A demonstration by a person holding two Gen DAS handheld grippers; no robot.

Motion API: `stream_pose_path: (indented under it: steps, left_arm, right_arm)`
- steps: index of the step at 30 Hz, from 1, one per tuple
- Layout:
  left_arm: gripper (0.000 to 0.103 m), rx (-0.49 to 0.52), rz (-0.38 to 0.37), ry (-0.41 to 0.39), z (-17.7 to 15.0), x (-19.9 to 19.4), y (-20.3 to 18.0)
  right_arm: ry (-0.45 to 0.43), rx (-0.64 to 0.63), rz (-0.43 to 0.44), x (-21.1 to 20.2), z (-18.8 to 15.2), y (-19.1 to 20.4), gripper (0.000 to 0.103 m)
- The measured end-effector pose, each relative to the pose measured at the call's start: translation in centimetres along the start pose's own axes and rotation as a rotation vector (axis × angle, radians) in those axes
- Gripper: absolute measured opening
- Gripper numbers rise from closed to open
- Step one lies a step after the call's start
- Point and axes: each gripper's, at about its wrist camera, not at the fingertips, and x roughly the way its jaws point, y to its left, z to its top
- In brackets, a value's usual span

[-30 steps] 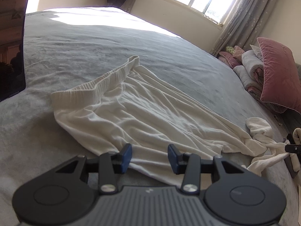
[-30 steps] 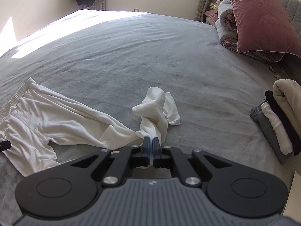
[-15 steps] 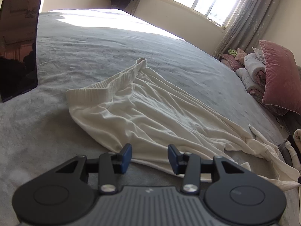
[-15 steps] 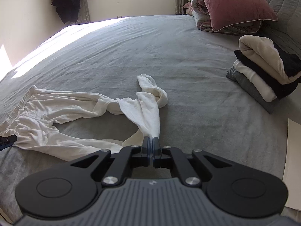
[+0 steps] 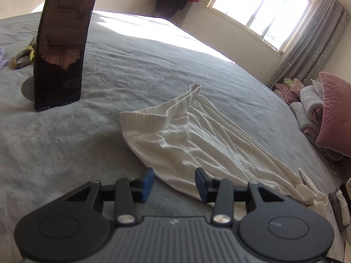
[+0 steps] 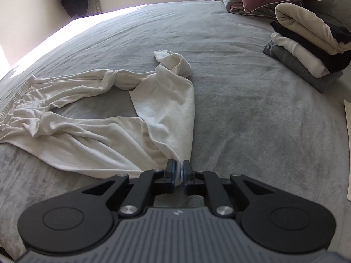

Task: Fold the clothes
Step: 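Lay the pant leg flat on the bed and open the right gripper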

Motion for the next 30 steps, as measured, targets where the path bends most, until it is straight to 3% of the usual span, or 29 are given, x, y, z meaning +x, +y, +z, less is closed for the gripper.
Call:
stream_pose_path:
  steps: [5, 8, 23, 25, 26, 30]
  left_arm:
    - [0.041, -0.057, 0.051, -0.037, 0.6, 0.0, 1.0]
    - [0.041, -0.080, 0.078, -0.045, 0.7, 0.3, 1.3]
    - [0.040, -0.082, 0.113, -0.072, 1.1, 1.4, 1.6]
    - [0.040, -0.071, 0.112, -0.071, 0.9, 1.3, 1.5]
    - [0.040, -0.065, 0.106, -0.068, 0.8, 1.2, 1.4]
    - [0.040, -0.028, 0.087, -0.047, 0.3, 1.0, 0.9]
  right_arm:
    - [-0.048, -0.036, 0.009, 0.1, 1.8, 0.8, 0.020]
    - [-0.068, -0.065, 0.015, 0.9, 2.8, 1.7, 0.039]
    - [-0.037, -0.140, 0.002, 7.5, 5.4, 4.5, 0.039]
    - [-0.050, -0.156, -0.009, 7.8, 5.5, 4.6, 0.024]
    - [-0.055, -0.161, -0.023, 7.8, 5.5, 4.5, 0.005]
    - [-0.075, -0.120, -0.062, 7.0, 5.7, 3.1, 0.002]
